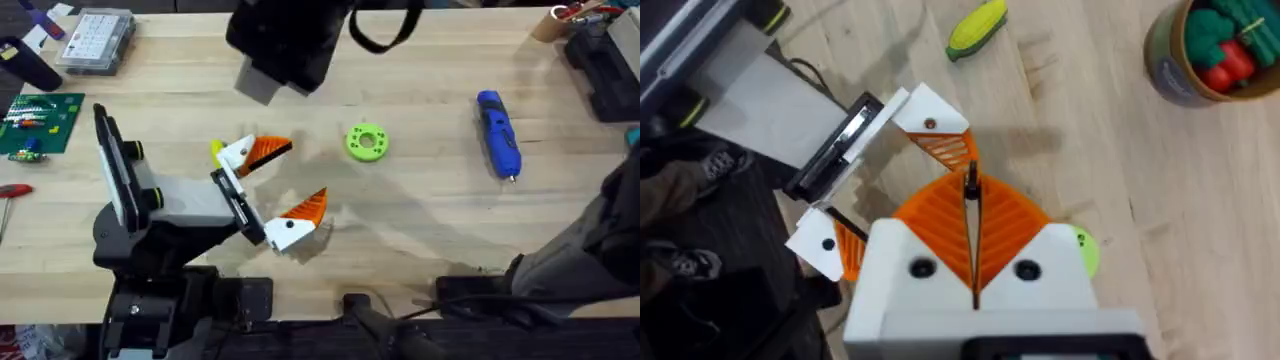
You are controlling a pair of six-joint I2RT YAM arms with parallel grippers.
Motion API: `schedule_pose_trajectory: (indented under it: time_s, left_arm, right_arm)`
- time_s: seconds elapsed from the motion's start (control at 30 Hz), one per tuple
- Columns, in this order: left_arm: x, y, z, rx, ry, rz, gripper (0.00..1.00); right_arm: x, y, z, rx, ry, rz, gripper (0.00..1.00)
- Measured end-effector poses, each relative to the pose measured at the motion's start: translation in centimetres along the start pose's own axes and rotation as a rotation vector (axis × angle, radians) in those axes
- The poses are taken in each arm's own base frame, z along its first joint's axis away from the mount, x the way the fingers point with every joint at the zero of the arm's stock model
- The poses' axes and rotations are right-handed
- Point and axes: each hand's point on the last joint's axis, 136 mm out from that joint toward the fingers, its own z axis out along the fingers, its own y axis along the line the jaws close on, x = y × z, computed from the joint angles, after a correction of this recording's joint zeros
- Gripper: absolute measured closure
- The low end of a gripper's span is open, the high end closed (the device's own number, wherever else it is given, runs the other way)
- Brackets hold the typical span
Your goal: Pick up the gripper from the table and insert it into the empty holder that is missing its gripper. Then pick up a screw, insert it into the mounting hole, and use the screwdriver to tighten it. Finally, clean up the table by picking up the vegetable and placing it into the bucket.
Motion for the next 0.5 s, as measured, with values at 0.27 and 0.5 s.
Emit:
schedule_pose_trajectory:
  time_s: [0.27, 0.5]
  left_arm:
    - [0.0, 0.0, 0.0, 0.000, 0.000, 0.000, 0.010]
    - [0.0, 0.0, 0.0, 0.000, 0.000, 0.000, 0.010]
  right_arm:
    - [0.2, 1.1, 1.3, -0.026, 0.038, -0.115, 0.999]
    - [0.9, 1.3, 2.9, -0.051, 0.094, -0.169, 0.999]
